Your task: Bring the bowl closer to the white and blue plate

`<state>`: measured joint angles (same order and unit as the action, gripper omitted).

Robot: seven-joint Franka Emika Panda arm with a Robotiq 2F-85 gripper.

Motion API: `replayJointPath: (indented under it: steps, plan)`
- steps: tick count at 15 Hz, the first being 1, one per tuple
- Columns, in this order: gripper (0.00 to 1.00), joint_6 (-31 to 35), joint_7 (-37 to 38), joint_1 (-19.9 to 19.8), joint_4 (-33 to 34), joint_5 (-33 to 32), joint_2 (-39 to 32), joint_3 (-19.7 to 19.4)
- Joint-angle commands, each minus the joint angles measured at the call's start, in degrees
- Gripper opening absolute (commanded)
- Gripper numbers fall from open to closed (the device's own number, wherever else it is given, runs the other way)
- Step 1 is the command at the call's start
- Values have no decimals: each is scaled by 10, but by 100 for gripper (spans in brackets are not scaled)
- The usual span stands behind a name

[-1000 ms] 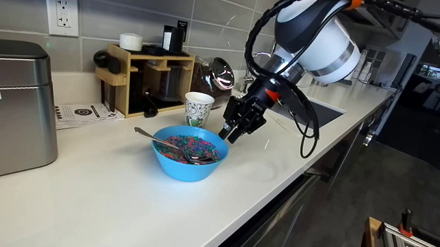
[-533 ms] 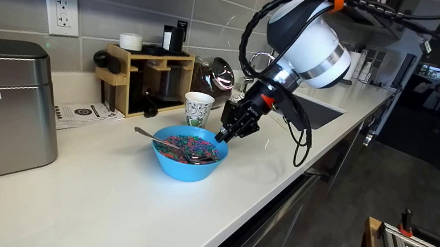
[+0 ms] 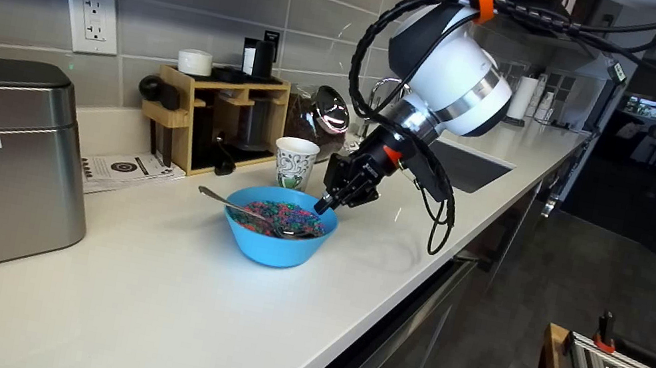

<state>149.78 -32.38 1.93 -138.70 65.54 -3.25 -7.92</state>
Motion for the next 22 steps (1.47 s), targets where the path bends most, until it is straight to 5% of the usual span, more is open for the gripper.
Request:
replayJointPath:
  steps: [1,9,14,22]
  plan:
    - [1,2,-19,0,9,22,-14,2]
    - [0,25,22,5,-5,-49,-3,-1]
    - [0,45,88,11,-17,-155,16,-1]
    - [0,35,173,-38,-45,-281,51,23]
